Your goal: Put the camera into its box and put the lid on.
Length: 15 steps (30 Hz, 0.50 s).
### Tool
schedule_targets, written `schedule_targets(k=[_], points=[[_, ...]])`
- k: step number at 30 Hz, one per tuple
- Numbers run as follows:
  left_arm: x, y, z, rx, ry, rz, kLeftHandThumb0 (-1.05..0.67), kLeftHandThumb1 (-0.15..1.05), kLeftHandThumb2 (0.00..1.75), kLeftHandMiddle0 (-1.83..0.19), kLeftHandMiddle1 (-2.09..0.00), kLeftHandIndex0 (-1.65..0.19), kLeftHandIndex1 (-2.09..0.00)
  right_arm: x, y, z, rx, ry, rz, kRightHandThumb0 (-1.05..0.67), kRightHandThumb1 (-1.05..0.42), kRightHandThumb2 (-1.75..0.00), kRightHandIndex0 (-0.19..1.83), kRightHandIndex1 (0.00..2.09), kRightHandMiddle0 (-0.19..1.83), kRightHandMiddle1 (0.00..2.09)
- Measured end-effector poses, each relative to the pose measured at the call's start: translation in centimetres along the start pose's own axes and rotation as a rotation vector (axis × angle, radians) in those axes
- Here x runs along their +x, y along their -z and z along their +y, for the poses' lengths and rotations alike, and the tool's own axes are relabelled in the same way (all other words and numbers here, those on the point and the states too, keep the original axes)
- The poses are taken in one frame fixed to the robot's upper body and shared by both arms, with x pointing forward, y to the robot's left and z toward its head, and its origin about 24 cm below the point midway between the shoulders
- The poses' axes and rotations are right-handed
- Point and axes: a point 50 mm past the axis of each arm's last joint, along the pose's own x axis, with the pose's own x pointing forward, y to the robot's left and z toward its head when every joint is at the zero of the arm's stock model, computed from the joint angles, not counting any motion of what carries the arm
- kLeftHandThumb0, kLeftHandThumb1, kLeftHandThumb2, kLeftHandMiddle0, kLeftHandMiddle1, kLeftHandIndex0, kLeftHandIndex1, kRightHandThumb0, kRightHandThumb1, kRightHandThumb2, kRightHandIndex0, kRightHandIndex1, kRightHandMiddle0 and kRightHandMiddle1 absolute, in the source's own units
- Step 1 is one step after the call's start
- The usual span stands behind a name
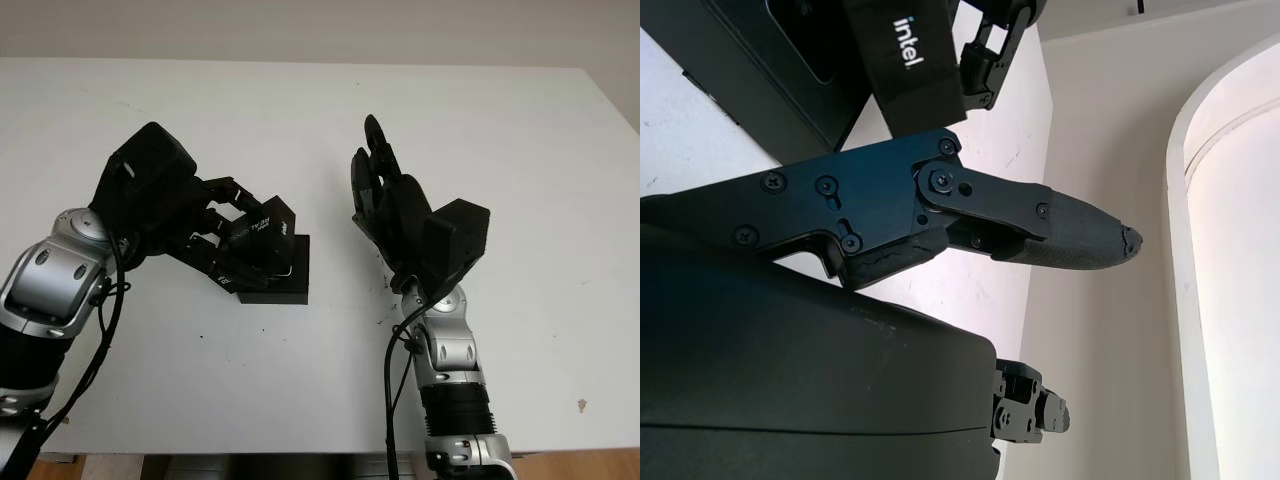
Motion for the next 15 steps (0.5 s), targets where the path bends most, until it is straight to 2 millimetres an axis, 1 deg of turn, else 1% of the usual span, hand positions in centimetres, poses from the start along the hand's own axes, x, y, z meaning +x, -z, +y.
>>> schedule_targets(k=[1, 4, 6, 7, 8, 9, 10, 11, 12, 13, 14, 15], points=[[-0.1, -0.1, -0.1, 0.005, 0.003, -0.002, -0.40, 1.05, 0.29, -0.05, -1.60, 0.02, -1.55, 0.0, 0.0, 0.0, 0.001, 0.000, 0.000, -0.70, -1.05, -0.61, -0.07, 0.05, -0.06, 0.06], [-0.1, -0.4, -0.5, 0.026, 0.018, -0.013, -0.41, 1.05, 0.28, 0.02, -1.60, 0.05, -1.63, 0.0, 0.2, 0.1, 0.007, -0.001, 0.001, -0.70, -1.05, -0.61, -0.08, 0.05, -0.07, 0.06], [-0.2, -0.5, -0.8, 0.056, 0.039, -0.021, -0.43, 1.05, 0.29, 0.06, -1.48, 0.11, -1.60, 0.0, 0.2, 0.2, 0.010, -0.002, 0.002, -0.70, -1.05, -0.61, -0.08, 0.05, -0.07, 0.06], [-0.2, -0.6, -0.9, 0.077, 0.052, -0.023, -0.45, 1.05, 0.30, 0.07, -1.35, 0.15, -1.49, 0.0, 0.2, 0.2, 0.011, -0.002, 0.001, -0.70, -1.05, -0.61, -0.08, 0.05, -0.07, 0.06], [-0.4, -0.7, -0.8, 0.104, 0.068, -0.025, -0.46, 1.05, 0.31, 0.08, -1.28, 0.17, -1.42, 0.0, 0.2, 0.3, 0.011, -0.002, 0.000, -0.70, -1.05, -0.61, -0.08, 0.05, -0.07, 0.06], [-0.5, -0.9, -0.8, 0.130, 0.086, -0.021, -0.48, 1.05, 0.31, 0.13, -1.22, 0.18, -1.30, 0.0, 0.3, 0.3, 0.010, -0.002, -0.001, -0.70, -1.05, -0.61, -0.08, 0.05, -0.07, 0.06], [-0.6, -1.2, -0.8, 0.155, 0.103, -0.016, -0.49, 1.05, 0.31, 0.17, -0.97, 0.19, -1.04, 0.0, 0.3, 0.3, 0.009, -0.002, -0.001, -0.70, -1.05, -0.61, -0.08, 0.05, -0.07, 0.06], [-0.8, -1.4, -0.8, 0.176, 0.122, -0.013, -0.49, 1.05, 0.30, 0.17, -0.77, 0.19, -0.87, 0.0, 0.3, 0.3, 0.008, -0.001, 0.000, -0.70, -1.05, -0.61, -0.08, 0.05, -0.07, 0.06], [-0.9, -1.7, -0.9, 0.190, 0.140, -0.013, -0.49, 1.05, 0.30, 0.17, -0.67, 0.19, -0.77, 0.0, 0.4, 0.2, 0.008, 0.000, 0.001, -0.70, -1.05, -0.61, -0.08, 0.05, -0.07, 0.06], [-0.9, -1.9, -1.0, 0.199, 0.153, -0.012, -0.49, 1.05, 0.30, 0.14, -0.47, 0.19, -0.65, 0.0, 0.4, 0.2, 0.008, 0.000, 0.003, -0.70, -1.05, -0.61, -0.08, 0.05, -0.07, 0.06], [-1.0, -2.0, -1.1, 0.206, 0.164, -0.011, -0.50, 1.05, 0.31, 0.12, -0.39, 0.19, -0.61, 0.0, 0.5, 0.2, 0.007, 0.002, 0.004, -0.70, -1.05, -0.61, -0.07, 0.06, -0.06, 0.06], [-1.1, -2.1, -1.2, 0.212, 0.175, -0.009, -0.51, 1.05, 0.31, 0.12, -0.34, 0.19, -0.48, 0.0, 0.5, 0.2, 0.007, 0.002, 0.005, -0.70, -1.05, -0.61, -0.07, 0.06, -0.06, 0.06]])
